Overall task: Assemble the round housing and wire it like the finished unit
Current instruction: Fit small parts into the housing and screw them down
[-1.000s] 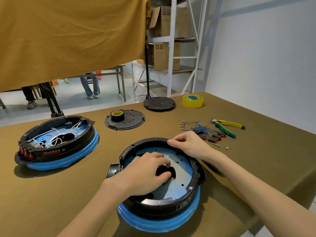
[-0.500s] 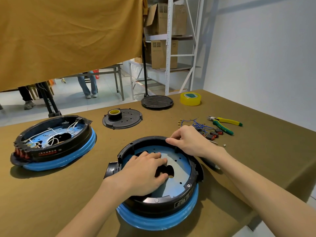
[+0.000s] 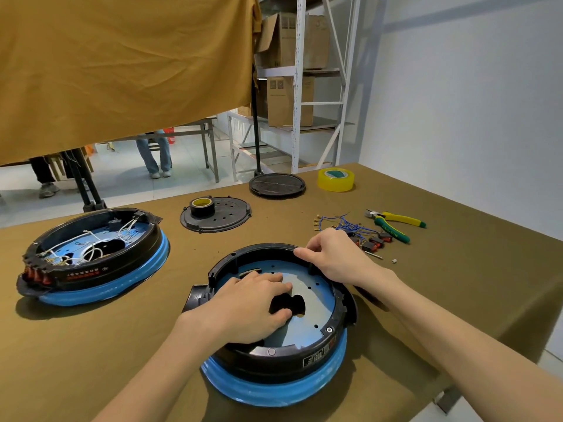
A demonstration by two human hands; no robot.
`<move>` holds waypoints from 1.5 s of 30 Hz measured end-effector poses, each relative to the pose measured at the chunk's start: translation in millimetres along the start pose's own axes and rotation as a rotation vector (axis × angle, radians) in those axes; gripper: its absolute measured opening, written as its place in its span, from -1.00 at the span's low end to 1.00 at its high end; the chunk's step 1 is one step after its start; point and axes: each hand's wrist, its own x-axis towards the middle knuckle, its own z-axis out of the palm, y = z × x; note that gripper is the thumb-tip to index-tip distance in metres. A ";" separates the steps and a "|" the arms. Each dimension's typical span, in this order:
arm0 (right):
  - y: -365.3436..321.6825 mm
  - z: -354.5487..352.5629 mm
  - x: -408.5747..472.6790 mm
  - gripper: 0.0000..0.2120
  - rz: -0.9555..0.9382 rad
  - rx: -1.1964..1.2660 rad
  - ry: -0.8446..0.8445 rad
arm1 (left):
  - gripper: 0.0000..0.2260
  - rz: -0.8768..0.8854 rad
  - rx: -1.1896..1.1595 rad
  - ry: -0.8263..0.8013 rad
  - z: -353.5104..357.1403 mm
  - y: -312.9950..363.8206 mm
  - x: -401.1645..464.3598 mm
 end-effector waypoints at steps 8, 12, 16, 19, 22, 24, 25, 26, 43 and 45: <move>-0.9 2.3 -6.0 -0.61 0.086 0.072 0.052 | -0.53 -0.013 -0.076 0.029 5.4 -0.7 -0.3; 0.7 3.0 -9.7 -0.40 0.217 0.065 -0.054 | -0.45 0.005 -0.170 0.124 5.8 6.4 -0.7; 0.7 0.0 -11.1 -0.38 0.258 0.004 -0.091 | -0.12 0.013 -0.197 0.035 8.0 22.1 -2.5; 1.8 1.8 -12.4 -0.39 0.313 0.050 -0.082 | -0.10 0.016 -0.200 0.014 6.1 29.7 -4.3; 2.5 -1.0 -16.2 -0.46 0.419 0.225 -0.191 | -0.20 0.070 -0.303 -0.020 -4.7 21.0 -7.3; 0.9 -6.1 -20.5 -0.46 0.495 0.347 -0.284 | -0.24 0.122 -0.331 -0.027 -12.6 10.8 -10.3; 0.2 -8.6 -22.5 -0.41 0.529 0.385 -0.305 | -0.26 0.136 -0.350 -0.020 -15.4 6.4 -11.6; -0.3 -10.2 -24.0 -0.37 0.555 0.414 -0.313 | -0.28 0.142 -0.375 -0.008 -16.4 2.9 -12.1; 7.9 -14.4 -43.8 -0.43 0.669 0.913 -0.308 | -0.60 0.101 -0.268 0.687 7.5 17.0 6.3; 8.4 -17.3 -44.2 -0.47 0.684 1.172 -0.405 | -0.54 0.093 -0.340 0.717 0.4 14.1 4.7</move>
